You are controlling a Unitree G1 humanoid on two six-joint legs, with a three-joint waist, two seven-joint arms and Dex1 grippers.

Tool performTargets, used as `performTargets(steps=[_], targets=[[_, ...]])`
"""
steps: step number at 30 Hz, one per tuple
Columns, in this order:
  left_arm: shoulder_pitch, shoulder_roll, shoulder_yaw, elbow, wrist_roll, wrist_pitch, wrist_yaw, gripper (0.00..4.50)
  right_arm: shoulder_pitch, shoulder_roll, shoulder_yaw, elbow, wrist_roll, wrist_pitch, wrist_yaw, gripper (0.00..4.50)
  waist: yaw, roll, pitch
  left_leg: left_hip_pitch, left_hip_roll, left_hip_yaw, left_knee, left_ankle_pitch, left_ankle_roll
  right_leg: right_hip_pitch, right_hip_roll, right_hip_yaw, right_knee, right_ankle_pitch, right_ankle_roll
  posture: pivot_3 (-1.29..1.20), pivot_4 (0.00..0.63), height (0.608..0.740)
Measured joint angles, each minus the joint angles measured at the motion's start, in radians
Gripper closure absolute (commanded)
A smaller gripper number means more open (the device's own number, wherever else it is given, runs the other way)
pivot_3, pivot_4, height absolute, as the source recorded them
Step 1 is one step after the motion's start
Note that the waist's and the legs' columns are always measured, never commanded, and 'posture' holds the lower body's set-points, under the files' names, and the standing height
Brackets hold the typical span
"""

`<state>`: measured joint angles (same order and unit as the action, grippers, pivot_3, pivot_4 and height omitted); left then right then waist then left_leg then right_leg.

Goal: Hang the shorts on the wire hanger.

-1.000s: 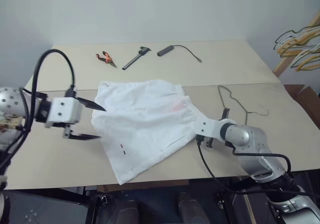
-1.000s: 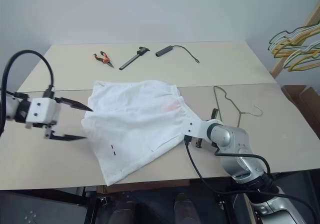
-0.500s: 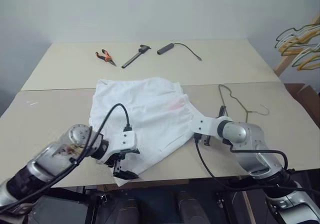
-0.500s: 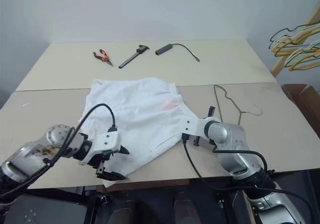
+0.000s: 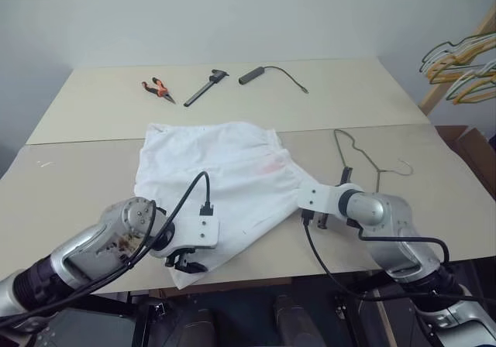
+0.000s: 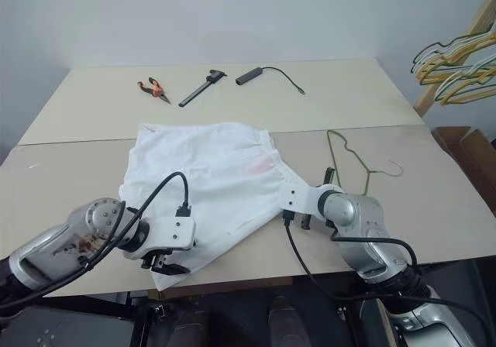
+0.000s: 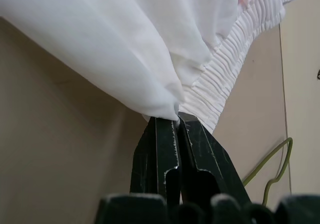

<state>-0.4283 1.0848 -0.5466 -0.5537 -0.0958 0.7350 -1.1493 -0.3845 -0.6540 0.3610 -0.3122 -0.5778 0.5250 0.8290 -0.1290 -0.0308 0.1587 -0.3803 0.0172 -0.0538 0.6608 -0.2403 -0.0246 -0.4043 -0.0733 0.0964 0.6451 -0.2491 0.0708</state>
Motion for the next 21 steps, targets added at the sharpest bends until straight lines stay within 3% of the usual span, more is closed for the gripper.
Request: performTargets(steps=[8,14,21], targets=[[0.055,0.055,0.058,0.009,0.017,-0.058,-0.037,4.47,-0.023,0.015,0.009,0.014,0.002,-0.001,-0.003,4.5,0.0,0.0,0.0,0.001,0.0,0.0,0.0,0.0,0.0,0.0,0.0,0.0,0.001,-0.001,0.001,-0.1,0.135,0.74],[0.065,0.06,0.081,0.054,0.024,-0.126,-0.053,4.47,-0.037,0.03,0.013,0.027,0.004,-0.002,-0.008,4.5,0.001,0.0,0.0,0.001,0.0,0.0,0.0,0.0,0.0,0.0,0.0,0.0,0.001,-0.001,0.0,-0.09,0.13,0.74],[0.034,0.063,0.105,0.271,0.116,-0.432,-0.047,4.47,-0.05,0.057,0.002,0.027,0.03,0.005,-0.026,4.5,0.006,0.0,0.0,0.003,0.0,0.0,0.0,0.001,0.002,0.002,0.0,0.0,0.001,0.0,0.0,-0.1,0.137,0.74]])
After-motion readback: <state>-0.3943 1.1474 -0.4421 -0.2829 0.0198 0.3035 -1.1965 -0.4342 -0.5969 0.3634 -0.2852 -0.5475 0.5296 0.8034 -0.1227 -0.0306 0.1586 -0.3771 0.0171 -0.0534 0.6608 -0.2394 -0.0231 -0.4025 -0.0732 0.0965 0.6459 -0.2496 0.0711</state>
